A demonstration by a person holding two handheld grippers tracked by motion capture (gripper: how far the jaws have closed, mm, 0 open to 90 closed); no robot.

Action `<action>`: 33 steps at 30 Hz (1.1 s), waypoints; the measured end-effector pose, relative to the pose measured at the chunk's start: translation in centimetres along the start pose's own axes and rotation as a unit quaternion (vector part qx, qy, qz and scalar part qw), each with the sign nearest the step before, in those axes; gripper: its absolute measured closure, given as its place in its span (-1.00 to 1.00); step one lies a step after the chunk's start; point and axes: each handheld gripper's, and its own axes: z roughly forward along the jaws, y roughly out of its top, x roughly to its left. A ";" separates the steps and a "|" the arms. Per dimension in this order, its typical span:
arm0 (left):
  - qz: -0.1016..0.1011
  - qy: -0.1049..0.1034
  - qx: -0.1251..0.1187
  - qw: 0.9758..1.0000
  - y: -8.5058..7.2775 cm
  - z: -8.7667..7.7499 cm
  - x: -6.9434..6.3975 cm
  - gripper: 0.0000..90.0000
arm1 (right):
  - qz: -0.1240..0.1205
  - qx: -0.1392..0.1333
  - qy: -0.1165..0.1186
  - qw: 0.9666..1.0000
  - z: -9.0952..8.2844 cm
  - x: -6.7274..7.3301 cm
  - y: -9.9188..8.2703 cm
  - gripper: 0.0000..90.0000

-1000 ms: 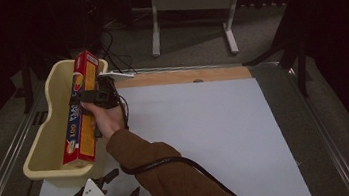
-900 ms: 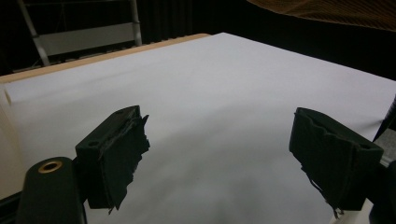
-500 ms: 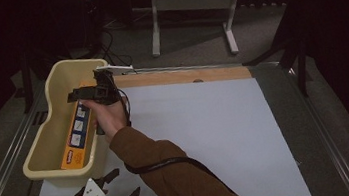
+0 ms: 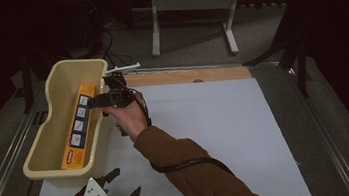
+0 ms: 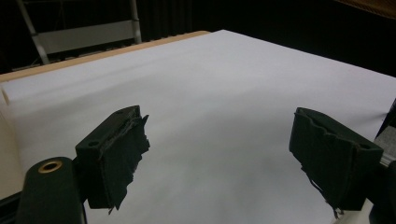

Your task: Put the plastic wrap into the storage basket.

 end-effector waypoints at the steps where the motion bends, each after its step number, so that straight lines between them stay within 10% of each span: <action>1: -0.001 0.001 0.000 1.000 0.0 0.0 0.0 -0.60 | -0.015 -0.001 -0.005 1.000 -0.3 -0.2 -0.1 -0.15; 11: 0.001 0.001 0.004 1.000 0.0 0.2 0.0 -0.60 | -0.135 -0.004 -0.051 0.989 -2.6 -2.3 -1.5 -0.14; 17: 0.003 0.003 0.005 1.000 0.1 0.2 0.0 -0.60 | -0.215 0.013 -0.075 0.974 -3.8 -3.5 -2.5 -0.16; 20: 0.003 0.005 0.003 1.000 0.1 0.2 0.0 -0.60 | -0.226 0.017 -0.072 0.971 -4.2 -3.9 -2.8 -0.19; 22: 0.001 0.007 0.002 1.000 0.1 0.1 0.1 -0.60 | -0.258 0.017 -0.081 0.963 -5.0 -4.8 -3.4 -0.21; 33: 0.005 0.007 0.004 1.000 0.2 0.2 0.0 -0.60 | -0.264 0.022 -0.066 0.962 -7.8 -8.2 -4.7 -0.22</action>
